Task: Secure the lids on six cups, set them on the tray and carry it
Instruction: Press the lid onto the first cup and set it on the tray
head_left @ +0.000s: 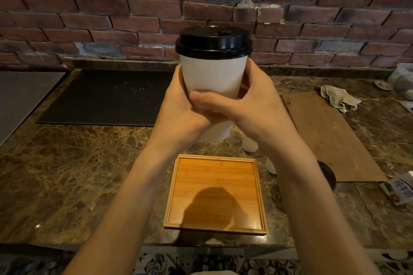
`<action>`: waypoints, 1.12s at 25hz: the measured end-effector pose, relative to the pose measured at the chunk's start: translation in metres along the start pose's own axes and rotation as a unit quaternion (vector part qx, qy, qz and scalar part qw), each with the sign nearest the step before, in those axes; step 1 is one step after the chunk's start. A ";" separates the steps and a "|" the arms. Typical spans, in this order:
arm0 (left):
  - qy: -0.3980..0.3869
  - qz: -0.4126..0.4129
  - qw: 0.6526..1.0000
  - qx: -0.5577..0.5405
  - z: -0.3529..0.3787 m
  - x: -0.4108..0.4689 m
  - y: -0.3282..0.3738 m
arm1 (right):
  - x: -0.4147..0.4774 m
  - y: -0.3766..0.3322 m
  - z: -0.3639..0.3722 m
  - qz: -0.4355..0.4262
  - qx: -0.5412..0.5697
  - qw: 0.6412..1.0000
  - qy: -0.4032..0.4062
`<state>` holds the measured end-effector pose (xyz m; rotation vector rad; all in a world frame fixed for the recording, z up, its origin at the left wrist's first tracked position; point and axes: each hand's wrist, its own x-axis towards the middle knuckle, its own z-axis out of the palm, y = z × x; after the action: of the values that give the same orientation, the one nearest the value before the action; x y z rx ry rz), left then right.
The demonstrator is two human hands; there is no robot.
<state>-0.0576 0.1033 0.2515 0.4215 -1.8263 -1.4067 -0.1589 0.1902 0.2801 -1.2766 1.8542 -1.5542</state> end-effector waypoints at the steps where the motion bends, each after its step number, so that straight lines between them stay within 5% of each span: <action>1: 0.007 -0.004 1.000 0.001 0.001 0.000 -0.002 | 0.000 0.001 0.004 0.001 -0.007 1.000 0.019; 11: -0.026 -0.017 0.999 0.014 -0.006 0.006 -0.010 | 0.000 0.004 0.006 -0.004 -0.034 0.998 0.060; 28: -0.152 -0.041 0.987 -0.019 -0.021 0.007 -0.006 | 0.005 0.006 -0.025 -0.004 0.074 0.991 -0.111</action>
<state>-0.0479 0.0829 0.2508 0.2764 -2.0390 -1.6329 -0.1832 0.2002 0.2831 -1.3304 1.5703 -1.4585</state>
